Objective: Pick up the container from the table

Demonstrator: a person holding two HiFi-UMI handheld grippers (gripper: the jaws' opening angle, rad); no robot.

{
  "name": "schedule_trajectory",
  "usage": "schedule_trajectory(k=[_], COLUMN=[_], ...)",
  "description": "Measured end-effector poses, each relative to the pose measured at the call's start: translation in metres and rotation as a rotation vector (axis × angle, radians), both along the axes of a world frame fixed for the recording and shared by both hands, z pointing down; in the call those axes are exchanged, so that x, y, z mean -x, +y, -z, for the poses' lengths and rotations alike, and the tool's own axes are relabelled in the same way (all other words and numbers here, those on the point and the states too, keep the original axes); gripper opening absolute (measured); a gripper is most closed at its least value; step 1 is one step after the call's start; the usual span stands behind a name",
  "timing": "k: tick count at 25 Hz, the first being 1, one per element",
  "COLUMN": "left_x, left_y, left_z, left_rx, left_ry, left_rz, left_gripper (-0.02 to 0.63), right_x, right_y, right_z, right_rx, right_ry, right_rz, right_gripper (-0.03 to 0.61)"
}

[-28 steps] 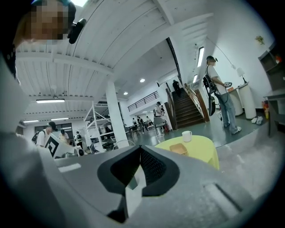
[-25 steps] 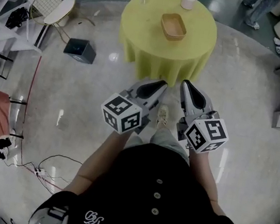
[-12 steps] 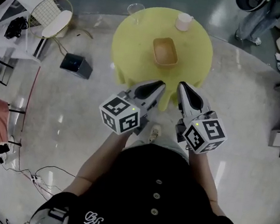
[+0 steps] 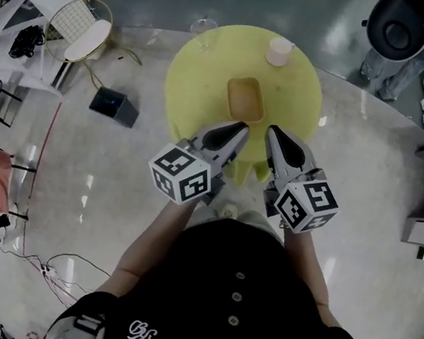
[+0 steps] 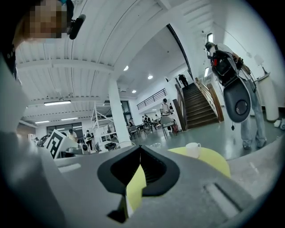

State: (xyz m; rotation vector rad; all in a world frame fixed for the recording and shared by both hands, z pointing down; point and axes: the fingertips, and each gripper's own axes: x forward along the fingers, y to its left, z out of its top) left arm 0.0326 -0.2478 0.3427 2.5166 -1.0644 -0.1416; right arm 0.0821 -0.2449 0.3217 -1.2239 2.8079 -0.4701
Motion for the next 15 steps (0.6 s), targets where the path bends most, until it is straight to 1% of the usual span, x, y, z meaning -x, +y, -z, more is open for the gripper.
schedule_trajectory(k=[5, 15], left_x=[0.003, 0.016], left_y=[-0.008, -0.012], left_z=[-0.002, -0.016], left_rx=[0.014, 0.058], left_ry=[0.004, 0.012], left_rz=[0.016, 0.024], left_gripper=[0.035, 0.035], right_x=[0.0, 0.001], right_y=[-0.008, -0.012], right_z=[-0.008, -0.026], right_rx=[0.027, 0.084], right_ry=[0.004, 0.002], right_rz=[0.003, -0.035], right_gripper=[0.003, 0.003])
